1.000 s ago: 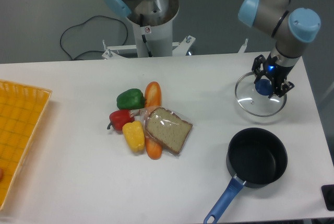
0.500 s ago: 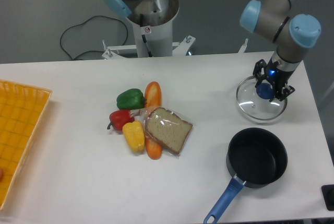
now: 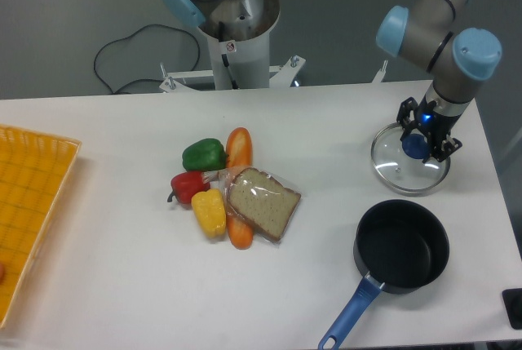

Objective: Place the lid on the table
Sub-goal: 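Open the gripper and release the lid knob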

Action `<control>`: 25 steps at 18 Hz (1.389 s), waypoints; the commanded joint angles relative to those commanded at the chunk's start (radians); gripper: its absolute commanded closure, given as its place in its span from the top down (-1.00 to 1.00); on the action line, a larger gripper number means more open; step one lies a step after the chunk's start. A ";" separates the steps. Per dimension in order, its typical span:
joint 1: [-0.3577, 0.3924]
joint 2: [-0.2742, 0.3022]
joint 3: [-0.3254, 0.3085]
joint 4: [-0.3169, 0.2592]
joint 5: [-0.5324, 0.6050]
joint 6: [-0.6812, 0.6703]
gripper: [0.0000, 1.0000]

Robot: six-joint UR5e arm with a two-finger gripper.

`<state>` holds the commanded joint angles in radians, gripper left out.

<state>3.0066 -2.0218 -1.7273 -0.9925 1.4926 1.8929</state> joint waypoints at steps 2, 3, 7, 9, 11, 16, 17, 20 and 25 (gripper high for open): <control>0.000 -0.002 0.002 0.000 0.000 0.000 0.13; 0.002 -0.003 0.003 0.002 0.000 0.000 0.13; 0.000 -0.008 0.003 0.006 0.000 0.000 0.13; 0.002 -0.008 0.003 0.006 0.000 0.000 0.13; 0.002 -0.009 0.003 0.006 0.000 0.000 0.13; 0.002 -0.011 0.003 0.006 0.000 0.000 0.13; 0.000 -0.011 0.003 0.006 0.000 0.000 0.14; 0.000 -0.011 0.003 0.006 0.000 0.000 0.14; 0.000 -0.011 0.003 0.005 0.000 0.000 0.30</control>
<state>3.0066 -2.0325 -1.7242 -0.9879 1.4926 1.8929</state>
